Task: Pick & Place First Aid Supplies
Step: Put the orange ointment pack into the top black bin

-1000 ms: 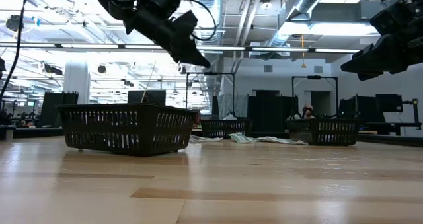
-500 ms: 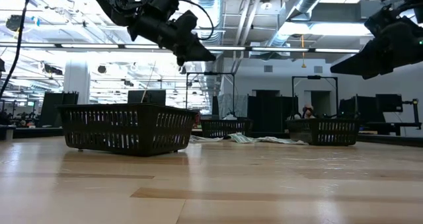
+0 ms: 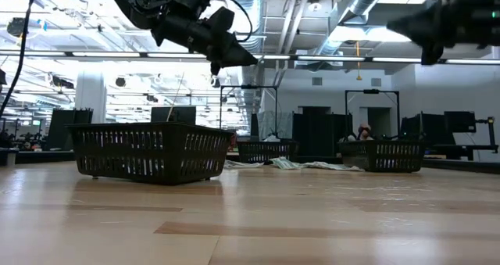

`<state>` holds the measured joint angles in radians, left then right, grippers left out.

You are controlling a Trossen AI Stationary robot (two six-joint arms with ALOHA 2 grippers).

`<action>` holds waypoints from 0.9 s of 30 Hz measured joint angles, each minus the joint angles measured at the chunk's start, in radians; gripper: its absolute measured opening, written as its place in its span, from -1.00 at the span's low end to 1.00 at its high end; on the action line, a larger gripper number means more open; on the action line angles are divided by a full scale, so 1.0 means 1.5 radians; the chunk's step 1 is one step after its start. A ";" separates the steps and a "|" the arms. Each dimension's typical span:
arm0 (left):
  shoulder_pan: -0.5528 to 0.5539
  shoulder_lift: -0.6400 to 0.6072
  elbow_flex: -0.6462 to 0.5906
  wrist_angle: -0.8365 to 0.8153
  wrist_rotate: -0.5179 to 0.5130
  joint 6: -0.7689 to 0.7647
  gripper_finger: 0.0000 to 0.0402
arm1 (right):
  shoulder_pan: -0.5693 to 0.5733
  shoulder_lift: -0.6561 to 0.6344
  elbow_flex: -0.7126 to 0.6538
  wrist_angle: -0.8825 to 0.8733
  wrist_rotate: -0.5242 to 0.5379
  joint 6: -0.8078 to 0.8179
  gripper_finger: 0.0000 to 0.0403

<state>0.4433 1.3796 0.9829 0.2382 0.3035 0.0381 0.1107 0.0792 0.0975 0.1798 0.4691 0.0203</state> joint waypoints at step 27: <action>0.119 0.253 0.130 0.164 -0.043 -0.115 -0.98 | -0.121 0.000 0.000 0.002 0.003 -0.107 -0.96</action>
<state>0.6223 1.7596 1.1779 0.4837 0.2390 -0.1346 -0.0702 0.0788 0.0978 0.1821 0.4732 -0.1402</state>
